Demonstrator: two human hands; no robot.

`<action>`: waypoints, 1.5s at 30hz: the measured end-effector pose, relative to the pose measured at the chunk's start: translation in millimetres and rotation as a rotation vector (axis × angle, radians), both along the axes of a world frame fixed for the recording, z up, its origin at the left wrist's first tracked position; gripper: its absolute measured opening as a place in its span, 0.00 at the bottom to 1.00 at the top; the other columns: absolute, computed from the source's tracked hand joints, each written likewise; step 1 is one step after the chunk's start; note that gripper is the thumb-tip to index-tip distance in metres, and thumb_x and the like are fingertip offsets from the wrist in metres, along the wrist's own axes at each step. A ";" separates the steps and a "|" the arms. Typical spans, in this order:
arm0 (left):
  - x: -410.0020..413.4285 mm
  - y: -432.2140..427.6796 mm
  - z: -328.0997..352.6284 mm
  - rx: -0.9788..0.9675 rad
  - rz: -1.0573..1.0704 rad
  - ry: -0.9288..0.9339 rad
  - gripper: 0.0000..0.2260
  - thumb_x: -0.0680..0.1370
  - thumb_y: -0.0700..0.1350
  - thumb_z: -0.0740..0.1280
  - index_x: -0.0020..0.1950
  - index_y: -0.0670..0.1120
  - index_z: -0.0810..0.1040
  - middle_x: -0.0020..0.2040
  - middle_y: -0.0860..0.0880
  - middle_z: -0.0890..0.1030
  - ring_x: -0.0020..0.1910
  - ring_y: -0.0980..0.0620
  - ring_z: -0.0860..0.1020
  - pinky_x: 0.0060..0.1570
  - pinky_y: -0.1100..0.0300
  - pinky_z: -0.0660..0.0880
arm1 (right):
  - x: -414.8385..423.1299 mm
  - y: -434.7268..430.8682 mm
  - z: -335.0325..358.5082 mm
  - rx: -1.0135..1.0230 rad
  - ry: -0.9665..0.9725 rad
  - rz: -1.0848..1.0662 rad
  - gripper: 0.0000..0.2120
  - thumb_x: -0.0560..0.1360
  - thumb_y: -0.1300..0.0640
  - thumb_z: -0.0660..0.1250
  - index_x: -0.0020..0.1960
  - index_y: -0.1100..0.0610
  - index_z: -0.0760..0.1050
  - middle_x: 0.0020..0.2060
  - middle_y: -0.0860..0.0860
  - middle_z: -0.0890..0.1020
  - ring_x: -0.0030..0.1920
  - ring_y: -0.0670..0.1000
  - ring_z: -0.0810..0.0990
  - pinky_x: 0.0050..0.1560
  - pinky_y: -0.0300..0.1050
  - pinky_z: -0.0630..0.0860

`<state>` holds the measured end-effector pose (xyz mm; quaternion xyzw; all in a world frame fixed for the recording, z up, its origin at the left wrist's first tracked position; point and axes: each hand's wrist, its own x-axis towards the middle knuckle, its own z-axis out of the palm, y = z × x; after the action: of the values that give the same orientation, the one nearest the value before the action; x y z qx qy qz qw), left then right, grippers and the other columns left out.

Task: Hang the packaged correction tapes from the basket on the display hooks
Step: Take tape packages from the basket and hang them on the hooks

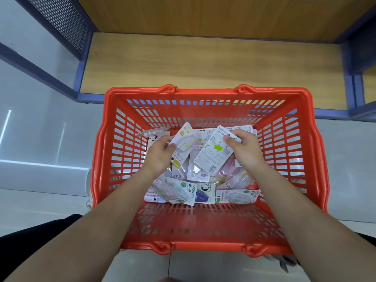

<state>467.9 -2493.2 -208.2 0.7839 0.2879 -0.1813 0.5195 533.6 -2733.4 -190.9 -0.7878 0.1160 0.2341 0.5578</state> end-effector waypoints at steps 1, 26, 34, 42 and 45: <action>0.0 -2.2 0.3 -0.009 0.004 -0.003 0.09 0.84 0.42 0.61 0.61 0.48 0.79 0.46 0.44 0.84 0.42 0.37 0.81 0.44 0.49 0.80 | 0.0 0.5 0.3 0.004 0.002 0.001 0.08 0.80 0.58 0.68 0.44 0.51 0.82 0.44 0.48 0.86 0.44 0.52 0.83 0.45 0.47 0.75; -0.7 -20.8 26.6 -0.382 0.135 0.036 0.07 0.80 0.50 0.72 0.57 0.52 0.82 0.51 0.50 0.86 0.50 0.51 0.86 0.49 0.53 0.84 | -25.4 50.4 3.2 0.164 0.073 0.292 0.19 0.75 0.65 0.74 0.63 0.52 0.79 0.62 0.47 0.81 0.58 0.46 0.82 0.40 0.34 0.79; -0.3 2.2 17.8 -0.165 0.037 0.082 0.14 0.77 0.36 0.71 0.61 0.45 0.76 0.51 0.44 0.85 0.50 0.42 0.84 0.48 0.42 0.83 | 13.1 49.6 -3.6 -0.207 -0.162 0.597 0.27 0.75 0.60 0.73 0.72 0.49 0.73 0.71 0.47 0.72 0.69 0.50 0.68 0.68 0.41 0.62; 10.8 9.4 25.7 -0.264 0.011 0.026 0.12 0.77 0.39 0.74 0.59 0.43 0.79 0.50 0.42 0.86 0.43 0.43 0.85 0.49 0.44 0.83 | 9.2 37.0 -4.2 0.028 0.216 0.656 0.19 0.73 0.54 0.78 0.59 0.48 0.75 0.55 0.50 0.83 0.54 0.51 0.84 0.59 0.56 0.80; 13.8 -2.3 18.1 -0.250 0.086 0.005 0.13 0.78 0.42 0.73 0.60 0.43 0.77 0.52 0.44 0.85 0.47 0.49 0.84 0.49 0.55 0.80 | -3.3 14.2 -9.5 -0.016 0.234 0.444 0.18 0.74 0.54 0.77 0.59 0.53 0.73 0.53 0.49 0.82 0.50 0.50 0.84 0.47 0.48 0.80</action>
<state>481.7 -2495.5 -190.1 0.6995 0.2979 -0.1953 0.6196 530.3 -2719.2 -200.4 -0.7659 0.0058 0.4397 0.4692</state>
